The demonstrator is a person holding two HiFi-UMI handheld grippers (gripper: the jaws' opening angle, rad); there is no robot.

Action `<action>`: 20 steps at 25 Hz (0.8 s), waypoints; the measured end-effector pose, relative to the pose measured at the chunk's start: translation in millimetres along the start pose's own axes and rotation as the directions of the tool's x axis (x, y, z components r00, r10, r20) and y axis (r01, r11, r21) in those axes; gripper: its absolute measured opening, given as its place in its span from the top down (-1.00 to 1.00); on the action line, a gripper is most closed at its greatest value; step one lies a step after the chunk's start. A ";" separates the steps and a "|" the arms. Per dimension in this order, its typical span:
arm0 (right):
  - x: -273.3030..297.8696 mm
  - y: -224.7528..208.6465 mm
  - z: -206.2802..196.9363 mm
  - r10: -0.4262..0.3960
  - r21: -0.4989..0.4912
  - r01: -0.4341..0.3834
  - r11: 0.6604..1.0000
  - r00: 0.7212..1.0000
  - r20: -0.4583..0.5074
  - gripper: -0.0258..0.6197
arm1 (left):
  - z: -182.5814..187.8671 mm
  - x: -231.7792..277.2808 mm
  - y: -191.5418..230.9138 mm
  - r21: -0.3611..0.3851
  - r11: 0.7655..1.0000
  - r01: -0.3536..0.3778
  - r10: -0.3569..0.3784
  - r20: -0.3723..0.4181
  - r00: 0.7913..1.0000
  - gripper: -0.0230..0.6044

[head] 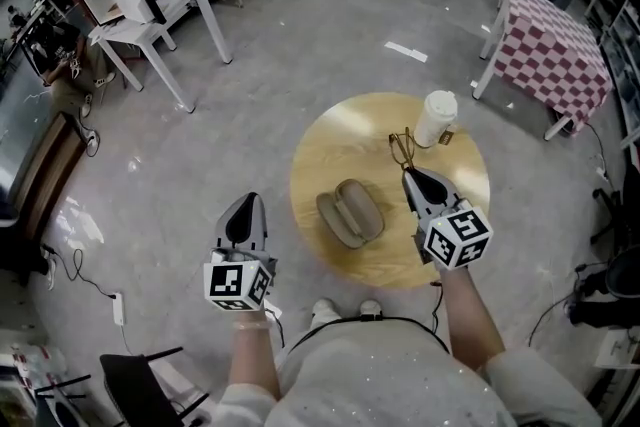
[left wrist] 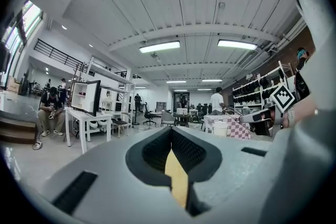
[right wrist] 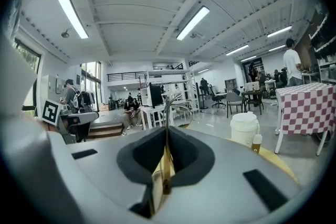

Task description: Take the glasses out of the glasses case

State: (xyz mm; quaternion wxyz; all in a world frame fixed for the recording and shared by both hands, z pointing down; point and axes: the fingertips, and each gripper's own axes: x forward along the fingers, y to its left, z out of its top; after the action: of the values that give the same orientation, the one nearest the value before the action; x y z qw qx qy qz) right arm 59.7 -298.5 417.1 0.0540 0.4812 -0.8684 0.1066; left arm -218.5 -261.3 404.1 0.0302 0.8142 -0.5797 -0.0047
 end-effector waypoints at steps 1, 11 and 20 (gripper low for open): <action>0.5 -0.1 1.5 0.001 -0.002 -0.001 1.000 1.000 0.004 0.87 | 1.5 0.4 0.6 0.001 1.000 -0.002 0.002 0.004 1.000 0.91; 4.1 -4.5 9.0 0.007 -0.002 -0.007 1.000 1.000 0.023 0.87 | 11.9 3.5 7.5 0.002 1.000 -0.027 0.027 0.032 0.999 0.91; 4.9 -9.0 6.3 0.012 -0.008 -0.012 1.000 1.000 0.022 0.87 | 8.9 4.6 8.2 -0.008 0.999 -0.041 0.041 0.030 0.999 0.91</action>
State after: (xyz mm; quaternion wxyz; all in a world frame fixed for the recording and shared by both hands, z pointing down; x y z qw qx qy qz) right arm 64.8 -308.6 413.2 0.0457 0.4769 -0.8722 0.0983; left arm -225.1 -268.8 395.8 0.0247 0.8018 -0.5968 -0.0185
